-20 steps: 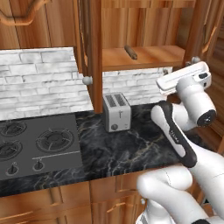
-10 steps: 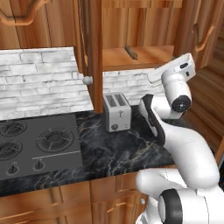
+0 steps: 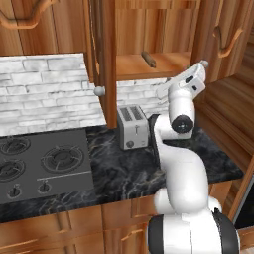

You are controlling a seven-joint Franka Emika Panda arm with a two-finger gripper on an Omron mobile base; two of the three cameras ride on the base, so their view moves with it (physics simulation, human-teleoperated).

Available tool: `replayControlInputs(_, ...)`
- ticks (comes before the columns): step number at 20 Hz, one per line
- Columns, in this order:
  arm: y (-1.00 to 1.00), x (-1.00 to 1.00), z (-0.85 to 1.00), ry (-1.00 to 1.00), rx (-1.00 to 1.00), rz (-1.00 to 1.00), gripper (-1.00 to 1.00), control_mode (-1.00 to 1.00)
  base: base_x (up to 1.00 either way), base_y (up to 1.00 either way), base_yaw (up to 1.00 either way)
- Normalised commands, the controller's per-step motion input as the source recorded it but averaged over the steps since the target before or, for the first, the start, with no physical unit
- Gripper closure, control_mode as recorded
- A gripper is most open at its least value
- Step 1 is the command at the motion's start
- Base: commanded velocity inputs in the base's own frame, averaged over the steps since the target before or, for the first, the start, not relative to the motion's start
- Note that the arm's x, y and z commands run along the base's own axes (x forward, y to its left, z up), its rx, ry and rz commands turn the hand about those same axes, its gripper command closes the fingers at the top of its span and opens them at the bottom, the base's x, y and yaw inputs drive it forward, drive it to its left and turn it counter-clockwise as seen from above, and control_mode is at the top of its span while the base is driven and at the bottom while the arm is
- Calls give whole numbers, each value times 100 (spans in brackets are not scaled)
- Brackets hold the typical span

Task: Open the cabinet, retrieve the rolling pin, and place it next to the meat on the cutting board to prepare for tenderizing.

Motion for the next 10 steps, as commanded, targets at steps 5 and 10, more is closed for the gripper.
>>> replayControlInputs(5,21,1,-3,2,-16,-10,-100,-100,0,0,0)
replayControlInputs(10,0,64,8,12,-9,-11,-100,-100,0,0,0)
